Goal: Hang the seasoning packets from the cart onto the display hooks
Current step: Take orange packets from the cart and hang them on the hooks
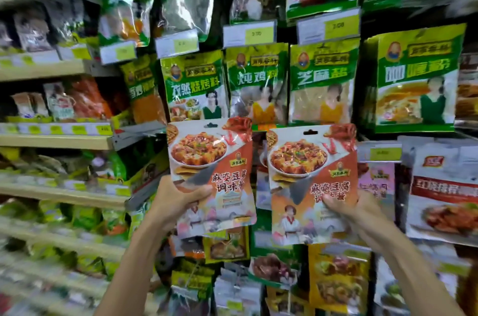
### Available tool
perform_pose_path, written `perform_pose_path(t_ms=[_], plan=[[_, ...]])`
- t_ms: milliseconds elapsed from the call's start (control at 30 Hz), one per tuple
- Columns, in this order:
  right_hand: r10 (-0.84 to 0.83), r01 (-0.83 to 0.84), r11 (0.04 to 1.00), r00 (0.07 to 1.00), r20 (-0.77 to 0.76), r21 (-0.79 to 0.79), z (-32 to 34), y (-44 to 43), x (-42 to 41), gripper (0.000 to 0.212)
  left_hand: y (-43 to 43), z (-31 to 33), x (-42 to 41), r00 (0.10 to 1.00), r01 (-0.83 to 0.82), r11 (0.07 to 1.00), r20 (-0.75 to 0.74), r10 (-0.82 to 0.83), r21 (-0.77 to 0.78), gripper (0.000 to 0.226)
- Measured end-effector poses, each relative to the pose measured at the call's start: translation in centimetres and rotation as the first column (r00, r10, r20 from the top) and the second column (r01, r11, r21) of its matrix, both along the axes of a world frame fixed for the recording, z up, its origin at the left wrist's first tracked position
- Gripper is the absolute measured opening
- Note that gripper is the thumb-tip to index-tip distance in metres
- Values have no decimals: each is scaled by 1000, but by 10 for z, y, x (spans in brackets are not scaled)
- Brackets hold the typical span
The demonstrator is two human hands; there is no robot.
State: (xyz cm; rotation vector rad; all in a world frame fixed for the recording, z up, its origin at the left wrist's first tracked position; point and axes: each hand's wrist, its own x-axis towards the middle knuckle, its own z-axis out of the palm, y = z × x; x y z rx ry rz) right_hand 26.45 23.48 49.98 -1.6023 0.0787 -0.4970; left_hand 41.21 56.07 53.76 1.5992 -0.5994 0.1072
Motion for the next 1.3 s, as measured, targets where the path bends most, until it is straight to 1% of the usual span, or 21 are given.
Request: perform_pose_path(t_ms=[67, 100, 133, 167, 267, 367, 433, 500, 600, 700, 833, 900, 967, 1033, 1100, 1300], plan=[[33, -32, 999, 999, -26, 18, -7, 25, 15, 42, 23, -10, 22, 1000, 4, 1000, -15, -5, -5, 30], [42, -40, 998, 999, -35, 43, -11, 37, 22, 38, 34, -14, 34, 1000, 6, 1000, -26, -6, -7, 33], [46, -43, 996, 998, -41, 74, -15, 48, 29, 39, 45, -18, 45, 999, 11, 1000, -43, -11, 1, 37], [43, -38, 995, 998, -49, 93, -20, 61, 37, 41, 55, -22, 57, 998, 24, 1000, -54, -23, 11, 34], [5, 2, 997, 995, -97, 75, -37, 99, 58, 45, 79, -33, 87, 993, 93, 994, -73, -90, 50, 19], [-33, 47, 994, 990, -136, 99, -54, 132, 77, 35, 96, -43, 113, 988, 137, 987, -89, -129, 86, 18], [-55, 75, 989, 987, -154, 130, -62, 147, 89, 32, 102, -47, 127, 984, 155, 983, -108, -144, 101, 19], [-70, 95, 985, 983, -169, 146, -66, 156, 99, 35, 105, -52, 140, 979, 184, 976, -109, -171, 119, 19], [-99, 120, 987, 978, -182, 108, -67, 163, 111, 40, 109, -63, 156, 972, 203, 974, -141, -188, 98, 14], [-111, 129, 987, 980, -167, 100, -66, 167, 125, 38, 114, -77, 170, 970, 183, 980, -175, -169, 71, 32], [-99, 113, 989, 985, -138, 100, -58, 172, 141, 49, 118, -87, 180, 964, 179, 982, -211, -164, 57, 31], [-95, 109, 988, 988, -125, 112, -55, 174, 146, 51, 120, -90, 183, 963, 175, 983, -218, -161, 47, 31], [-103, 118, 984, 987, -121, 131, -53, 174, 149, 47, 122, -92, 184, 960, 167, 986, -233, -156, 28, 25], [-120, 136, 982, 985, -123, 130, -49, 174, 153, 42, 122, -92, 183, 961, 165, 986, -225, -158, 13, 12], [-143, 158, 978, 983, -115, 135, -44, 172, 156, 36, 121, -94, 181, 964, 157, 987, -217, -151, 12, 15], [-157, 177, 973, 978, -139, 146, -34, 172, 164, 27, 120, -92, 178, 958, 152, 988, -241, -153, -22, 11]])
